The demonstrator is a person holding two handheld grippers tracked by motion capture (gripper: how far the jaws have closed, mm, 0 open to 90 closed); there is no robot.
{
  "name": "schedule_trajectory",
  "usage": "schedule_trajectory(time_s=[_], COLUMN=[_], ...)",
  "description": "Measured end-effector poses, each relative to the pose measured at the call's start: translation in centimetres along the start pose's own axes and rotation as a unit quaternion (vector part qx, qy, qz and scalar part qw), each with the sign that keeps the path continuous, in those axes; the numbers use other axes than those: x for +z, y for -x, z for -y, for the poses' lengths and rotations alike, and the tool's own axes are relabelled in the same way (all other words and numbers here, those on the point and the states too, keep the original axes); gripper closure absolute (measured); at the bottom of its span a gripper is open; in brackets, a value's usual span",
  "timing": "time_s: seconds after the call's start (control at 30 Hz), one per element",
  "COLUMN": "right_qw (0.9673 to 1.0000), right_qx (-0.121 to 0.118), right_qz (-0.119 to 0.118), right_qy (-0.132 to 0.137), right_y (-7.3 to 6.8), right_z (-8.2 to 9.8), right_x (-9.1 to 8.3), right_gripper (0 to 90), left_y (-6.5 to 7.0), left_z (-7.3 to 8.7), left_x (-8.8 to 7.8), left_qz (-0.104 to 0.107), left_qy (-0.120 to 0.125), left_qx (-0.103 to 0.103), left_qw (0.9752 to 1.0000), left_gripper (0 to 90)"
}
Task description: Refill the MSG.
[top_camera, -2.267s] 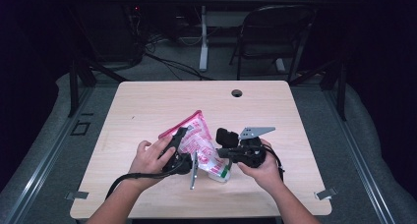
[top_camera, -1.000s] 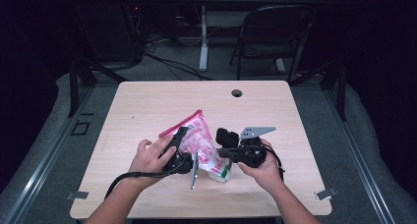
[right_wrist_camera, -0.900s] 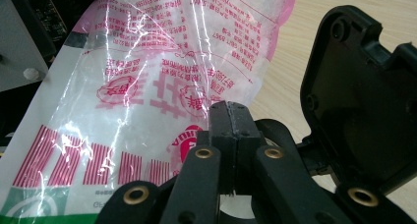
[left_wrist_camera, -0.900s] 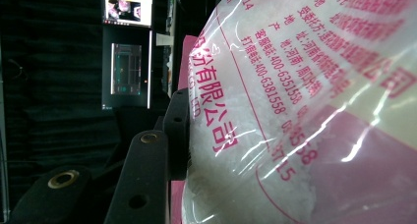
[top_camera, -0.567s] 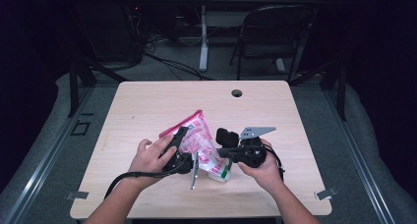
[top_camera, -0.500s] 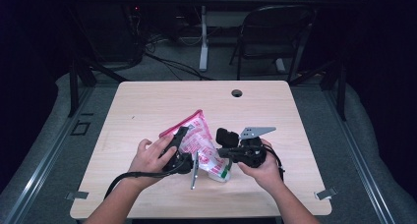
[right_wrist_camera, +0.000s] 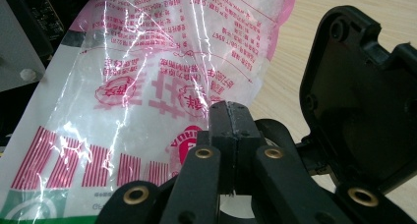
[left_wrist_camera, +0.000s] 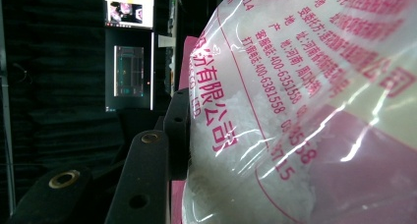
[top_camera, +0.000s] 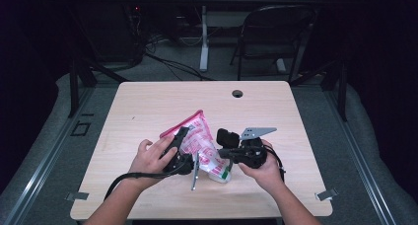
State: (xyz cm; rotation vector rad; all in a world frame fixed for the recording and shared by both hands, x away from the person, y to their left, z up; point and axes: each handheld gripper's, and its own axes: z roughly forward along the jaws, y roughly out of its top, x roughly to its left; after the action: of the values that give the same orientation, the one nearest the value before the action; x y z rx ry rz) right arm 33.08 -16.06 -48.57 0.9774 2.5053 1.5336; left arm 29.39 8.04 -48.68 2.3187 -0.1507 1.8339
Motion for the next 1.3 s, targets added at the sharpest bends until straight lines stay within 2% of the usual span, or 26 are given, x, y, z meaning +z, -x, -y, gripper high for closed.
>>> schedule_trajectory(time_s=[0.27,0.3,0.77,0.83,1.03,1.07,1.1,1.3], right_qw=[1.0000,1.0000,1.0000,1.0000,1.0000,1.0000,1.0000,1.0000], right_qx=[0.000,0.000,0.000,0.000,0.001,0.000,0.000,0.001], right_qz=[0.000,0.000,0.000,0.000,-0.001,-0.001,0.000,0.000], right_qy=[0.000,0.000,0.000,0.000,0.001,0.001,0.001,0.000], right_y=[0.01,0.00,0.02,0.02,0.01,0.02,0.02,0.03], right_z=[0.00,0.00,-0.01,-0.01,-0.01,-0.01,-0.01,-0.01], right_x=[-0.02,-0.02,-0.03,-0.03,-0.04,-0.03,-0.03,-0.03], right_gripper=[90.0,90.0,90.0,90.0,90.0,90.0,90.0,90.0], left_y=[0.03,-0.02,-0.04,-0.08,-0.11,-0.04,-0.09,-0.08], left_z=[0.01,0.01,-0.03,-0.04,-0.05,0.01,-0.06,-0.06], left_x=[-0.03,0.00,-0.02,0.00,-0.05,0.10,-0.04,-0.02], left_qz=[0.001,-0.004,0.001,-0.005,-0.003,-0.010,-0.002,-0.003], left_qy=[0.000,0.003,-0.001,0.003,0.001,0.011,0.001,0.001], left_qx=[-0.003,0.001,-0.001,0.002,0.002,0.002,0.003,0.003], left_qw=[1.0000,1.0000,1.0000,1.0000,1.0000,0.9999,1.0000,1.0000], left_gripper=[63.6,63.6,63.7,63.8,63.8,63.8,63.8,63.8])
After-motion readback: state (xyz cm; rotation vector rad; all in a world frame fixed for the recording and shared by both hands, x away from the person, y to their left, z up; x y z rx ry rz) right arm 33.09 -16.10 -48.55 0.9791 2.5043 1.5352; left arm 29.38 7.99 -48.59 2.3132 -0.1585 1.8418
